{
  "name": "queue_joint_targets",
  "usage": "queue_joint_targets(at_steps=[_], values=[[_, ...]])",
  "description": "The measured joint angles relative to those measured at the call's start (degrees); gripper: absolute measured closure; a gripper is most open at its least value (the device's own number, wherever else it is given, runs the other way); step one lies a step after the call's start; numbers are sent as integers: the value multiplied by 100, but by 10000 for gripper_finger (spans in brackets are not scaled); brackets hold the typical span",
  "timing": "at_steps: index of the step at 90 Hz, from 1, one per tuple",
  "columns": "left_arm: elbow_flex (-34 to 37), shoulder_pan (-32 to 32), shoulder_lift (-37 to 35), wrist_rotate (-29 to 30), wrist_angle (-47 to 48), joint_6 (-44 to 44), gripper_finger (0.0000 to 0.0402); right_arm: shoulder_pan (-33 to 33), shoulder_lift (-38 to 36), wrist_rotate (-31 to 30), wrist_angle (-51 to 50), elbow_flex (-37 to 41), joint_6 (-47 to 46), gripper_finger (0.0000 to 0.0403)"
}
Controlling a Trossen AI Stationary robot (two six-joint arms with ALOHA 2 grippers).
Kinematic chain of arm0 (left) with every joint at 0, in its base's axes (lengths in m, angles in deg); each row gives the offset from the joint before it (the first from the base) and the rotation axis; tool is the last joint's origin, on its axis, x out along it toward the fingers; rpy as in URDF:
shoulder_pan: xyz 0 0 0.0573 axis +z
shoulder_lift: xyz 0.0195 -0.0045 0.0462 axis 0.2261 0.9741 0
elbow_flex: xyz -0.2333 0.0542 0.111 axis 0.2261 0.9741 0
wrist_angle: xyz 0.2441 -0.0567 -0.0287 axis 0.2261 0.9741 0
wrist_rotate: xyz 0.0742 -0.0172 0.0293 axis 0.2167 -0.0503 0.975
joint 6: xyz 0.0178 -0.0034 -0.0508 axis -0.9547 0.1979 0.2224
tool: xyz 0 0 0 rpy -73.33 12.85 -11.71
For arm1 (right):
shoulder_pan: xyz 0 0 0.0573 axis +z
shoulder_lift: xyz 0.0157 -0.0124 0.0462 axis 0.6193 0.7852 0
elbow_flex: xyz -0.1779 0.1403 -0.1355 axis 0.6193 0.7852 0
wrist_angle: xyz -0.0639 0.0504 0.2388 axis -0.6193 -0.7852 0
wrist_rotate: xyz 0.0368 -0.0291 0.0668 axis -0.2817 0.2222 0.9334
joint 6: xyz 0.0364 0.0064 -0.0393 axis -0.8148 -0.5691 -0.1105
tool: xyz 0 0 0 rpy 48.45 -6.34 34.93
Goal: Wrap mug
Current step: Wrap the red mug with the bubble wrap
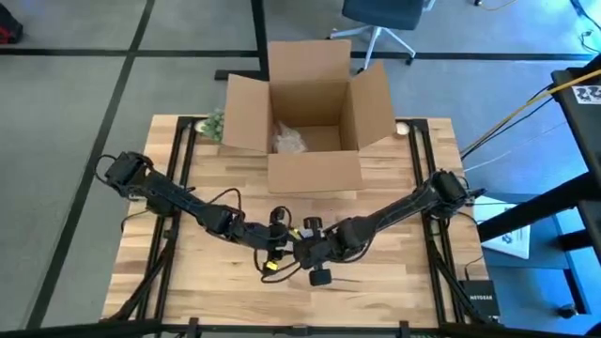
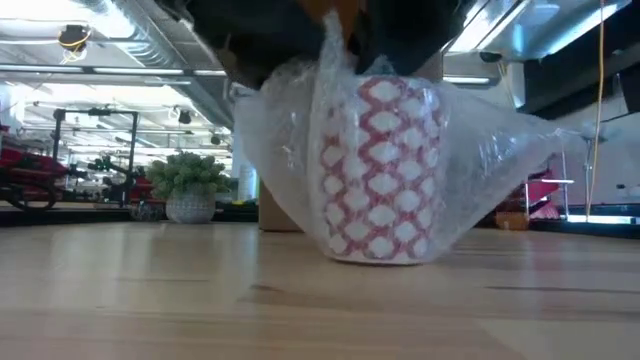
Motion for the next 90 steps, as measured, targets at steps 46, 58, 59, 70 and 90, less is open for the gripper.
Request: queue_joint_targets(at_steps=[46, 58, 59, 70, 90], values=[[-25, 270, 597, -205, -179, 249, 274, -68, -54, -44, -1945, -1189, -49, 402], [-22, 270, 603, -207, -187, 256, 274, -111, -34, -30, -1460, -1124, -41, 402], [-22, 270, 603, -207, -185, 256, 274, -114, -20, -10, -1411, -1094, -48, 402], [-4, 259, 608, -197, -122, 241, 274, -144, 3, 159, -866, -613, -287, 402], [-48, 198, 616, -203, -201, 116, 274, -142, 32, 120, -359, 214, -624, 402]])
